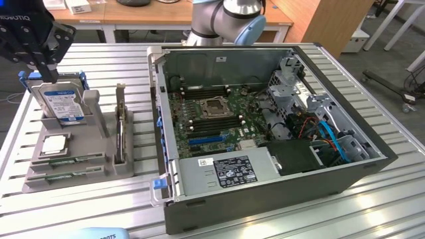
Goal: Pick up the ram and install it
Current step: 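Reach for the ram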
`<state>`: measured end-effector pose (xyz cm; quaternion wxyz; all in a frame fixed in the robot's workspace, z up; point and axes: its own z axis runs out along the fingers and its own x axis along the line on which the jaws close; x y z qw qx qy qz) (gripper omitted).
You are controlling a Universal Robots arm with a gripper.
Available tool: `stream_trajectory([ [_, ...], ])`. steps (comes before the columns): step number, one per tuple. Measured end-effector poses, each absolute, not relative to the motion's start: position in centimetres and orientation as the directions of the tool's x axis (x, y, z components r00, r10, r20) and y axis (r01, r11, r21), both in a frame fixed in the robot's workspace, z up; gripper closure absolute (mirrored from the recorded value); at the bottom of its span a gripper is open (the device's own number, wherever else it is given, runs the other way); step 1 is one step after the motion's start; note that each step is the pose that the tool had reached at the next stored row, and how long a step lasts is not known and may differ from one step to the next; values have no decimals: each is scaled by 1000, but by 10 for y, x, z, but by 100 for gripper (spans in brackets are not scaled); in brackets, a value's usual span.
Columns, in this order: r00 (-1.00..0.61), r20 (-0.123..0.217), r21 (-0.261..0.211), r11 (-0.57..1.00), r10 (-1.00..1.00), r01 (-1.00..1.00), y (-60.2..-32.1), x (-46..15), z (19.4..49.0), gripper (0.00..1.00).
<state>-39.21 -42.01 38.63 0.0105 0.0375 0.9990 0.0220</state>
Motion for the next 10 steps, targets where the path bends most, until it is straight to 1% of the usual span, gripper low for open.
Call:
stream_trajectory([
  [10,-997,-18,45,996,75,75,-438,-391,386,90],
])
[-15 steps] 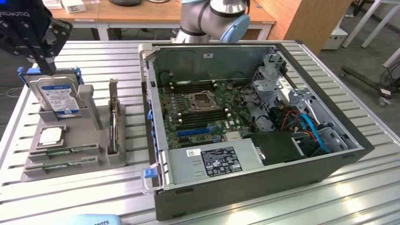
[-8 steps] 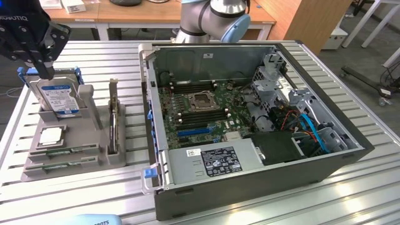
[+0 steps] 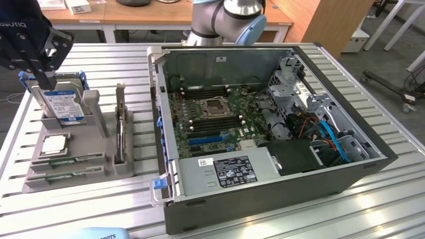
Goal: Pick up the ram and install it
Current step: 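Reach for the ram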
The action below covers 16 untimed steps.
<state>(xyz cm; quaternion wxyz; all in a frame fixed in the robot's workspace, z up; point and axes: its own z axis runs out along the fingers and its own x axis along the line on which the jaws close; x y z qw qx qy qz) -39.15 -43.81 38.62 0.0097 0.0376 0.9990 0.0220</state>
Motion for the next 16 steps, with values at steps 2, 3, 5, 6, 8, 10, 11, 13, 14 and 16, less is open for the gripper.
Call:
stream_trajectory([
  [2,-997,-17,45,996,76,75,-441,-391,386,90],
  [3,-997,-17,45,996,76,75,-443,-391,386,90],
  [5,-997,-17,45,996,76,75,-446,-391,386,90],
  [6,-997,-17,45,996,76,75,-448,-391,386,90],
  [8,-997,-17,45,996,76,75,-451,-391,386,90],
  [10,-997,-16,45,996,76,75,-454,-391,386,90],
  [11,-997,-16,45,996,76,75,-455,-391,386,90],
  [13,-997,-16,45,996,76,75,-458,-391,386,90],
  [14,-997,-16,45,996,76,75,-459,-391,386,90],
  [16,-997,-16,45,996,76,75,-462,-391,386,90],
])
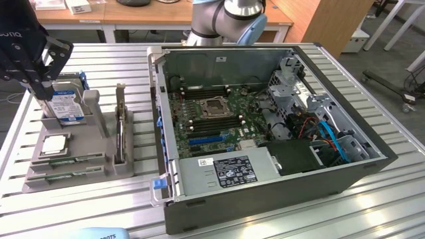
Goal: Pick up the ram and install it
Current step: 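Reach for the ram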
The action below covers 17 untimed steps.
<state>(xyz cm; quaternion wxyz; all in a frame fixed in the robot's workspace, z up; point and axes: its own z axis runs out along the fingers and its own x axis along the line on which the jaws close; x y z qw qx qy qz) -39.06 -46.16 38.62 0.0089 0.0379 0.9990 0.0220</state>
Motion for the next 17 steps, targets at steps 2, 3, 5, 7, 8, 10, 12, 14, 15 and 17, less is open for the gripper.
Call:
stream_trajectory([
  [2,-997,-16,45,996,76,75,-464,-391,386,90],
  [3,-997,-16,45,996,76,75,-465,-391,386,90],
  [5,-997,-16,44,996,76,75,-467,-390,386,90],
  [7,-997,-16,45,996,76,75,-468,-390,386,90],
  [8,-997,-16,45,996,76,76,-468,-390,386,90],
  [10,-997,-16,44,996,76,75,-468,-390,386,90],
  [12,-997,-16,45,996,76,75,-468,-390,386,90],
  [14,-997,-16,45,996,76,76,-468,-390,386,90],
  [15,-997,-16,45,996,76,75,-468,-390,386,90],
  [17,-997,-16,45,996,76,75,-468,-390,386,90],
])
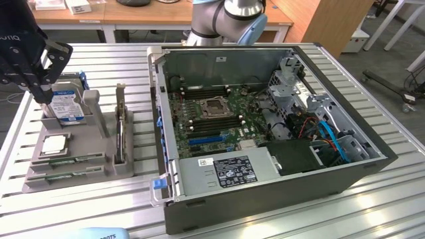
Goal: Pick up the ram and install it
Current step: 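Reach for the ram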
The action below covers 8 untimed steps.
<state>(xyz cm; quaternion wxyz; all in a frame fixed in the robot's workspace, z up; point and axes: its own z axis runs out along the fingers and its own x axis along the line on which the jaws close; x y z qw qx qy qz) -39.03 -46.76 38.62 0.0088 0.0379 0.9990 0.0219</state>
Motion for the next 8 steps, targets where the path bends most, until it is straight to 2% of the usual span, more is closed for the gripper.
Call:
stream_trajectory([
  [8,-997,-16,46,996,76,76,-468,-390,380,90],
])
